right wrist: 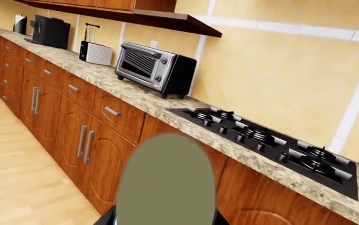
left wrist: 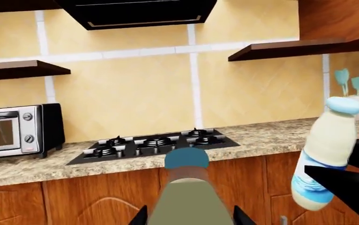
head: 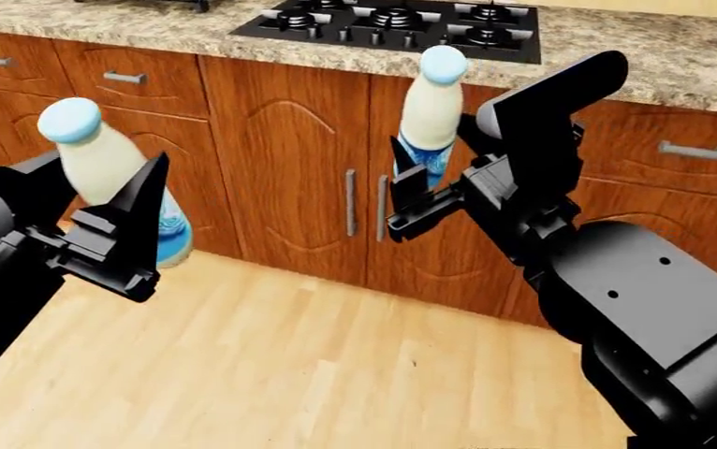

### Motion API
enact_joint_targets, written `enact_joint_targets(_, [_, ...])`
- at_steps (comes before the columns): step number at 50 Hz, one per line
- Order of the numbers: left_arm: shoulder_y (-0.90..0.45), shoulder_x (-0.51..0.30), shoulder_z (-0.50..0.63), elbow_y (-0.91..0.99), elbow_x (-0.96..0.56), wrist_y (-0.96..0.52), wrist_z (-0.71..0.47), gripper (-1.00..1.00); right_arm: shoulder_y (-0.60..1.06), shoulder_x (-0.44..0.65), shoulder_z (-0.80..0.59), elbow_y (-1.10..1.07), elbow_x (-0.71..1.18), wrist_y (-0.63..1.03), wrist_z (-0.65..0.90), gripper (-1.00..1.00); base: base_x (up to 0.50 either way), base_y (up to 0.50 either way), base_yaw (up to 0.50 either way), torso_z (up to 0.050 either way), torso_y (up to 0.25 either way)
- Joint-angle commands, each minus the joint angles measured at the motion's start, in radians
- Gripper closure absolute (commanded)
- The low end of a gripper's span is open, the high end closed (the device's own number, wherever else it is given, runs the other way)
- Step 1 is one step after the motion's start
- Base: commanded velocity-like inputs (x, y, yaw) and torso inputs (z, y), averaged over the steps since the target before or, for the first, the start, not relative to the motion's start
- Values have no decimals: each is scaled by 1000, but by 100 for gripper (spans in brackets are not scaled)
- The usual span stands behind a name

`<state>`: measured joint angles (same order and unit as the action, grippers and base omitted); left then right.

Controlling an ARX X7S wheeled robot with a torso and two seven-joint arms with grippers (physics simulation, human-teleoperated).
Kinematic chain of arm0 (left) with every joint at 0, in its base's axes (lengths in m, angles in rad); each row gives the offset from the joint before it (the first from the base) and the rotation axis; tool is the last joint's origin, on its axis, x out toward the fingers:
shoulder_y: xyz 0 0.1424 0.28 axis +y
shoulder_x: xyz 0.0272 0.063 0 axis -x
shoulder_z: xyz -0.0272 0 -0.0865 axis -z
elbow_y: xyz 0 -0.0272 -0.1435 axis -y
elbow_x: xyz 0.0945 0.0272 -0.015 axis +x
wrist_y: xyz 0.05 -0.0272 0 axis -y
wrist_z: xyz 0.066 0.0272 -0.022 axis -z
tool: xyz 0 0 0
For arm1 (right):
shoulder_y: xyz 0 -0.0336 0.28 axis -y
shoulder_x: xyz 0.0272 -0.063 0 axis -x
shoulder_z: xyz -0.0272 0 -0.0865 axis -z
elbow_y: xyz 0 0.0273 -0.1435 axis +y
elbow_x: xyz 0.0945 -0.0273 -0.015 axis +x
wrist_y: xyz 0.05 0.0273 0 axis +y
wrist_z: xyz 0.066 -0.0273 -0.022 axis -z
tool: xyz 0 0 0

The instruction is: Move the drinks to the dining counter.

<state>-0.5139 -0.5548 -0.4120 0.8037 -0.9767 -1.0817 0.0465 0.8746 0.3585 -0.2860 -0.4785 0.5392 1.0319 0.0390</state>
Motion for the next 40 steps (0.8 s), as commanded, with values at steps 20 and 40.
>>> enact_joint_targets(20, [1, -10, -7, 2, -24, 15, -21, 100, 12, 9, -12, -10, -13, -2, -3, 100, -228, -84, 500, 1, 0])
enact_joint_targets(40, [2, -17, 0, 5, -34, 18, -34, 100, 0, 21, -16, -18, -10, -9, 2, 100, -183, -95, 500, 0, 0])
